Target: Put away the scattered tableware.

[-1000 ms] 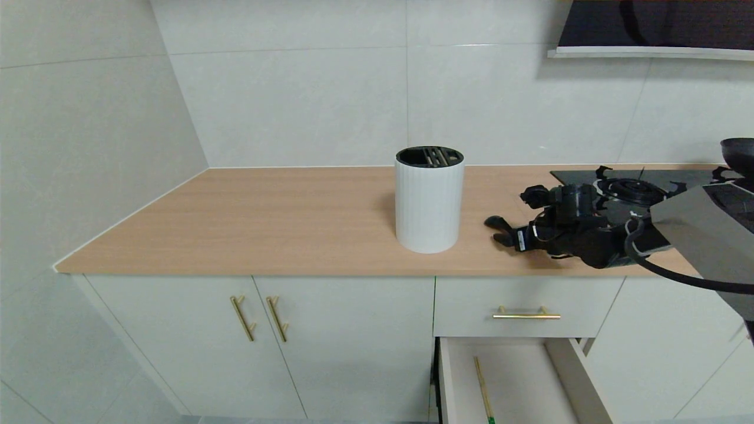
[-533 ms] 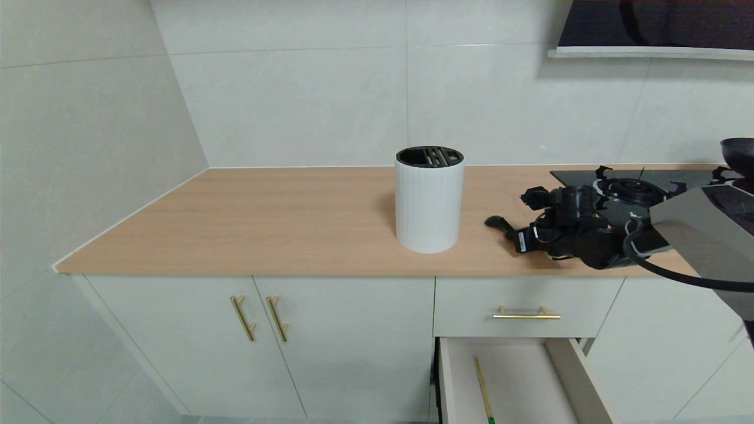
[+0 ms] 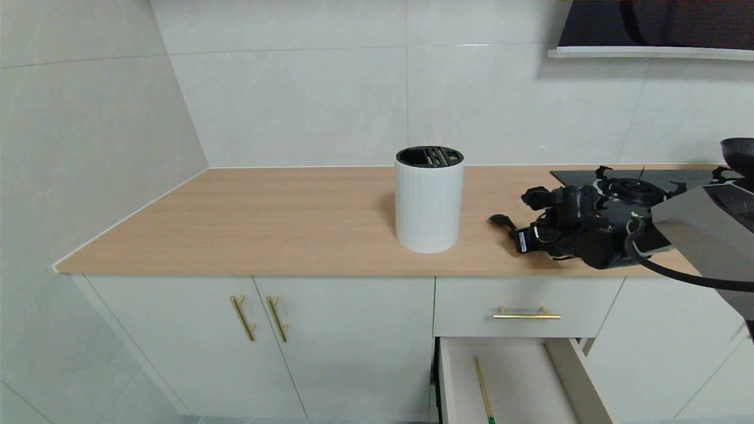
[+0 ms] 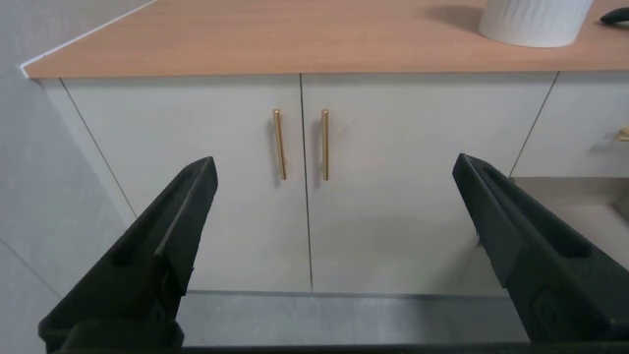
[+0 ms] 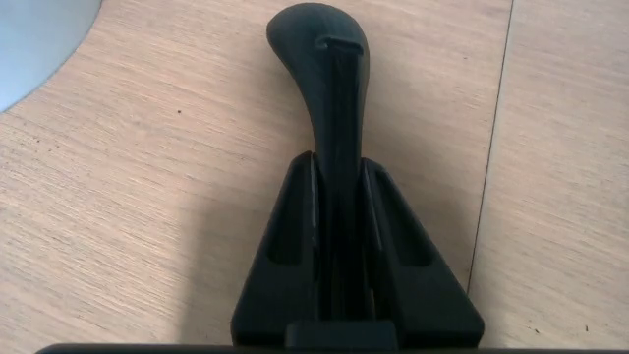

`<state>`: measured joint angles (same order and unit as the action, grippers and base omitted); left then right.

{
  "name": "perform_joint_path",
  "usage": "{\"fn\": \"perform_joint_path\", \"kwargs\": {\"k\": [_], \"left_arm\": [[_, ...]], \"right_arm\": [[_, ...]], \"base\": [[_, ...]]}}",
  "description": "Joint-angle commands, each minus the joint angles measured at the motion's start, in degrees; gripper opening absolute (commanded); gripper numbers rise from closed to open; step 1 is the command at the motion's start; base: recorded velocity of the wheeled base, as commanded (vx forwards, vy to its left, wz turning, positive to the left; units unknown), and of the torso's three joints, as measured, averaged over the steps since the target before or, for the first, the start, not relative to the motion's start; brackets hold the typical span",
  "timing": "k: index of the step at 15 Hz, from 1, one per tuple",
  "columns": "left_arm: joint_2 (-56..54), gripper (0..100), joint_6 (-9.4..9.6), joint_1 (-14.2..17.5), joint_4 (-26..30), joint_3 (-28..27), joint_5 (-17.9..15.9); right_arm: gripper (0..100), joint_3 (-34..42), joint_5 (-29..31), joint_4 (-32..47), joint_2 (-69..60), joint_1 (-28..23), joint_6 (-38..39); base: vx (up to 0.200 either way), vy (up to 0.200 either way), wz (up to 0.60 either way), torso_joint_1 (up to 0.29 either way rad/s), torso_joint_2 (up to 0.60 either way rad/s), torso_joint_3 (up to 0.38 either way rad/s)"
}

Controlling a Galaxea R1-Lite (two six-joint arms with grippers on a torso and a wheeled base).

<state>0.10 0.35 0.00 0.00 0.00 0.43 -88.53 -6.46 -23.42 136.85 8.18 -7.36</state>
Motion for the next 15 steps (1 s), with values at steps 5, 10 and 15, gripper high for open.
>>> {"fn": "perform_joint_path", "kwargs": {"k": [5, 10, 15], "left_arm": [[0.08, 100, 0.00, 0.00, 0.00, 0.00, 0.01], [0.08, 100, 0.00, 0.00, 0.00, 0.00, 0.01], [0.08, 100, 0.00, 0.00, 0.00, 0.00, 0.01]], "right_arm": [[0, 8.11, 0.04, 5.22, -14.86, -0.71, 4.02], [0, 26.04, 2.24, 9.53, -36.30, -0.71, 9.74], [0, 42.47, 3.74, 16.04, -50.19, -0.62, 14.04]], "base": [[0.000, 0.000, 0.00, 0.000, 0.00, 0.000], [0.000, 0.000, 0.00, 0.000, 0.00, 0.000], [0.000, 0.000, 0.00, 0.000, 0.00, 0.000]]}}
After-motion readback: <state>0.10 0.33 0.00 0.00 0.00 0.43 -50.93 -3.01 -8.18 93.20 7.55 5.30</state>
